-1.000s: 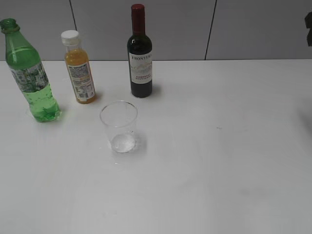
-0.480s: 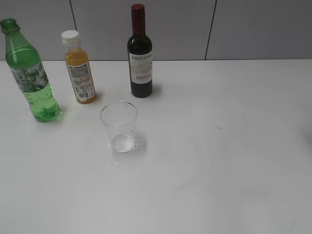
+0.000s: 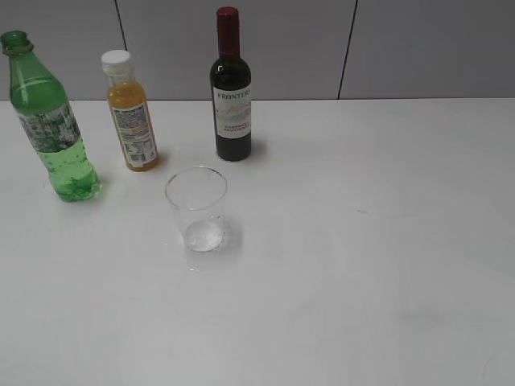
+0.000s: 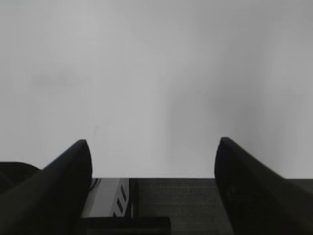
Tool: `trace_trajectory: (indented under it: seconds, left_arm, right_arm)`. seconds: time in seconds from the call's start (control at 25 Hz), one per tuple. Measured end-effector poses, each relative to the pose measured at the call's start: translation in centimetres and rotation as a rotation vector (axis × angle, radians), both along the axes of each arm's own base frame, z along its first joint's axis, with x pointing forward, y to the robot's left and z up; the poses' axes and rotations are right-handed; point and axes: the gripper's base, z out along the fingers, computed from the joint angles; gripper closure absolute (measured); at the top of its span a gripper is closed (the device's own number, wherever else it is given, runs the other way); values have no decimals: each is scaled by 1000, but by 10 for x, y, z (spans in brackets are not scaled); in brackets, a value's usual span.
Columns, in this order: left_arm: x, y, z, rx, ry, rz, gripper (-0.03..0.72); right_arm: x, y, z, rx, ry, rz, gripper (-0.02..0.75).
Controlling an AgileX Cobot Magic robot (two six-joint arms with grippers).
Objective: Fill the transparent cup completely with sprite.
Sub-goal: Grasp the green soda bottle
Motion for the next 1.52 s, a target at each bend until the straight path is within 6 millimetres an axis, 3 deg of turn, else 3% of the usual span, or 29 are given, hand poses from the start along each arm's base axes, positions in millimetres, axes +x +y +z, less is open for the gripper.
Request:
trace_trajectory:
  seconds: [0.4,0.76,0.88,1.52]
  left_arm:
    - [0,0,0,0,0,0,146]
    - [0,0,0,0,0,0,146]
    - [0,0,0,0,0,0,146]
    - [0,0,0,0,0,0,146]
  right_arm:
    - [-79,0,-11,9,-174,0,144]
    - [-132,-1,-31,11,-360,0,144]
    - [-146,-1,-36,11,-401,2,146]
    - [-191,-1,-21,14,-702,4,146]
